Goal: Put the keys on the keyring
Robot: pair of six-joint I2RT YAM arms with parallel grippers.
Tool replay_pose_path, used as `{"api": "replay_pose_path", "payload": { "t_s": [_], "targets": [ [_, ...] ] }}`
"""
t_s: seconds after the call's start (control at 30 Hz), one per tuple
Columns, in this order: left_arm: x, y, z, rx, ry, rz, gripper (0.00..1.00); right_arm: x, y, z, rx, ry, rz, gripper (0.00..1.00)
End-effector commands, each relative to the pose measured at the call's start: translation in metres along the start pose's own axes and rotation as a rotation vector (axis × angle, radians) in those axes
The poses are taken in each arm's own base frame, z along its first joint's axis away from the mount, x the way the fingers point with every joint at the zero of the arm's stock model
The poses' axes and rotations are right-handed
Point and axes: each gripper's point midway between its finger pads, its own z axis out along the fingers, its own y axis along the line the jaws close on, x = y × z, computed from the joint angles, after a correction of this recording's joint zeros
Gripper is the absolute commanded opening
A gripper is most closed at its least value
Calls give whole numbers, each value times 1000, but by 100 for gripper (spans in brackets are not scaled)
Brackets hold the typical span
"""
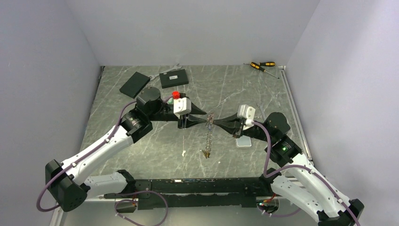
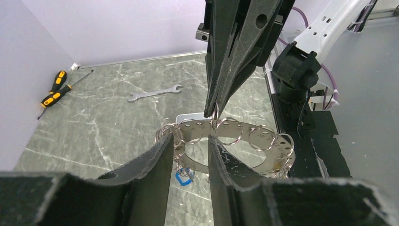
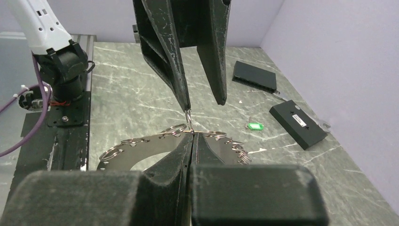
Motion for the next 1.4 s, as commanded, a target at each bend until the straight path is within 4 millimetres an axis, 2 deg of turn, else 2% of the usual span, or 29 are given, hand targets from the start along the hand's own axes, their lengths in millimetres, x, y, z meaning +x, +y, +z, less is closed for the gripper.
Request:
{"api": "replay_pose_path", "payload": {
  "t_s": [0.0, 0.3, 0.57, 0.73, 0.83, 1.1, 1.37],
  "targets": [
    [-20, -3, 4, 42, -63, 50, 37, -43, -1, -2, -4, -113, -88, 0],
    [-12, -12, 17, 76, -42, 26, 35, -43, -1, 0, -11, -107, -79, 0],
    [-13, -10, 20, 39, -53, 39, 29, -42, 0, 0, -12, -110, -63, 0],
    [-10, -10, 19, 35, -39, 45, 49, -41, -1, -1, -3, -106, -63, 0],
    [-10, -9, 17, 25, -27, 58, 55, -42, -2, -1, -1, -108, -62, 0],
    [-13, -10, 12, 14, -21, 73, 57, -42, -2, -1, 3, -108, -60, 0],
    [-18, -11, 9, 7, -32, 65, 52, -43, -5, -1, 21, -108, -39, 0]
  ]
}}
